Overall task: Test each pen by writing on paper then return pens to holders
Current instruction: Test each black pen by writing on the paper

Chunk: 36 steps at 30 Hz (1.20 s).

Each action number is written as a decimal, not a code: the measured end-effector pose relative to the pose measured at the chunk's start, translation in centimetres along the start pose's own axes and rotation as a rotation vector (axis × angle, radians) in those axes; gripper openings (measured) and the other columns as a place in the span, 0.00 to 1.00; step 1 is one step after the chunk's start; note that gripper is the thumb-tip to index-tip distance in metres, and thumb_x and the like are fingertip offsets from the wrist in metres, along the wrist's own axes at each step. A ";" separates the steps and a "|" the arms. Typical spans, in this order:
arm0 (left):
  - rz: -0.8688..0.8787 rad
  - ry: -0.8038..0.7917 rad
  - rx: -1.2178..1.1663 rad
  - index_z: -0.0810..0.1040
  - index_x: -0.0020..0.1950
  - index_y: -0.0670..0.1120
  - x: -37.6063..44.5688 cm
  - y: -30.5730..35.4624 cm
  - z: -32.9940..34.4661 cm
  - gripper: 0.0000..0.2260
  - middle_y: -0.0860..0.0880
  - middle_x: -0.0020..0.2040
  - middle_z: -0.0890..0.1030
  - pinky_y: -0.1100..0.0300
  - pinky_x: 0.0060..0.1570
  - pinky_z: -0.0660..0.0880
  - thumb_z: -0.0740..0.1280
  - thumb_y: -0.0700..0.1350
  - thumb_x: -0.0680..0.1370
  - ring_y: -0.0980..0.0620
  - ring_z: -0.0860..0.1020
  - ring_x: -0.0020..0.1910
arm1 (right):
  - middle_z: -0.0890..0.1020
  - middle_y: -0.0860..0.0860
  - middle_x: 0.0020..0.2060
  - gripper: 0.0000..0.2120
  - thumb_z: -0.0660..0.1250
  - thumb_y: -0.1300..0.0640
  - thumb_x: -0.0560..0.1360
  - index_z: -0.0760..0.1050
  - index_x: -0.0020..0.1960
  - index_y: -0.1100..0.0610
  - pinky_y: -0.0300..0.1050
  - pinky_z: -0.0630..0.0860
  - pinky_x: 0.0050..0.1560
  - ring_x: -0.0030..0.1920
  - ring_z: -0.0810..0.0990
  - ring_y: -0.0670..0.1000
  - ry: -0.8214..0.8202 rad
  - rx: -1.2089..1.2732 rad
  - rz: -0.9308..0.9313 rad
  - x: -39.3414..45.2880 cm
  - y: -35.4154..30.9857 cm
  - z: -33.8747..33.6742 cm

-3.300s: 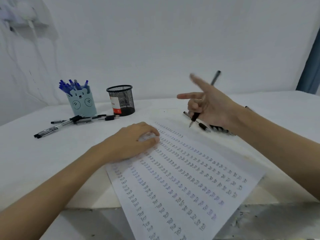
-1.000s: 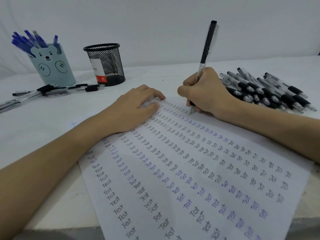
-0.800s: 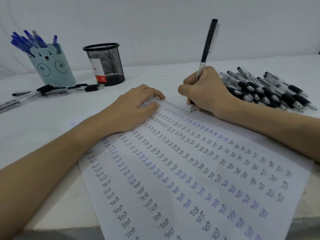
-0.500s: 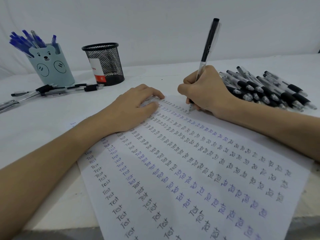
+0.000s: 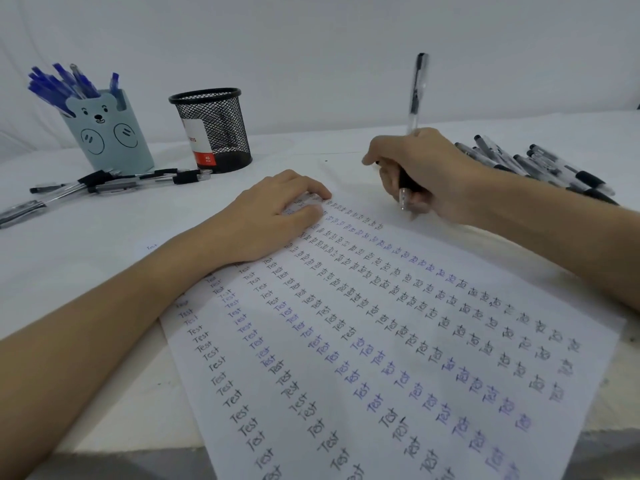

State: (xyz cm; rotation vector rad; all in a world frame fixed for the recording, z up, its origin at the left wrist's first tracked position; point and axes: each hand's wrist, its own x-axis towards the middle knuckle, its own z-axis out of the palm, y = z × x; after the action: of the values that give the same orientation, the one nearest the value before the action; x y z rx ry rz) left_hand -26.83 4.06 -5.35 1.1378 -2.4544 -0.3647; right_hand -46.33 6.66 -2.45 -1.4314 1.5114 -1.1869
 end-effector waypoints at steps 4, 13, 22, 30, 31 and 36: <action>-0.002 0.004 -0.004 0.73 0.62 0.56 -0.1 0.1 0.0 0.21 0.56 0.62 0.72 0.61 0.61 0.63 0.54 0.58 0.73 0.58 0.69 0.61 | 0.66 0.50 0.15 0.20 0.71 0.58 0.72 0.63 0.28 0.58 0.33 0.56 0.20 0.16 0.60 0.47 -0.040 -0.054 -0.018 -0.3 -0.8 -0.6; -0.003 0.005 -0.003 0.73 0.63 0.55 -0.2 0.1 -0.1 0.14 0.55 0.61 0.72 0.60 0.60 0.64 0.58 0.54 0.79 0.58 0.69 0.60 | 0.73 0.51 0.21 0.20 0.52 0.48 0.82 0.71 0.41 0.59 0.39 0.67 0.27 0.23 0.70 0.51 -0.145 0.157 0.000 -0.4 -2.0 -2.5; -0.009 0.002 0.006 0.73 0.63 0.55 -0.1 0.2 0.0 0.14 0.55 0.61 0.72 0.59 0.60 0.64 0.58 0.54 0.79 0.56 0.69 0.60 | 0.65 0.51 0.27 0.09 0.61 0.59 0.79 0.76 0.47 0.63 0.37 0.61 0.23 0.22 0.65 0.48 0.016 -0.061 -0.001 1.0 -1.7 -4.6; -0.014 -0.044 -0.086 0.73 0.62 0.56 -0.5 0.0 -0.3 0.14 0.56 0.62 0.73 0.78 0.52 0.61 0.57 0.53 0.78 0.60 0.70 0.58 | 0.81 0.53 0.38 0.13 0.70 0.60 0.73 0.69 0.54 0.56 0.43 0.70 0.37 0.39 0.74 0.50 0.073 -0.633 -0.164 1.5 0.0 -5.0; -0.012 -0.042 -0.087 0.73 0.62 0.55 -0.6 0.0 -0.3 0.14 0.56 0.63 0.73 0.77 0.53 0.61 0.57 0.53 0.78 0.59 0.70 0.59 | 0.79 0.53 0.41 0.12 0.70 0.59 0.72 0.71 0.53 0.58 0.43 0.71 0.40 0.41 0.73 0.51 0.103 -0.699 -0.202 1.7 0.4 -5.0; 0.002 -0.023 -0.078 0.73 0.63 0.53 -0.5 0.1 -0.3 0.12 0.54 0.63 0.73 0.75 0.54 0.61 0.58 0.47 0.81 0.58 0.70 0.60 | 0.76 0.52 0.40 0.02 0.68 0.60 0.72 0.75 0.43 0.58 0.42 0.69 0.40 0.41 0.74 0.53 0.184 -0.853 -0.318 2.7 1.7 -4.9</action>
State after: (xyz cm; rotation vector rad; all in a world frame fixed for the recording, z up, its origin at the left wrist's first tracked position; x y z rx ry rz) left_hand -26.45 4.49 -5.23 1.1042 -2.4383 -0.4706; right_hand -51.78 4.60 -2.34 -2.2247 2.1152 -0.8820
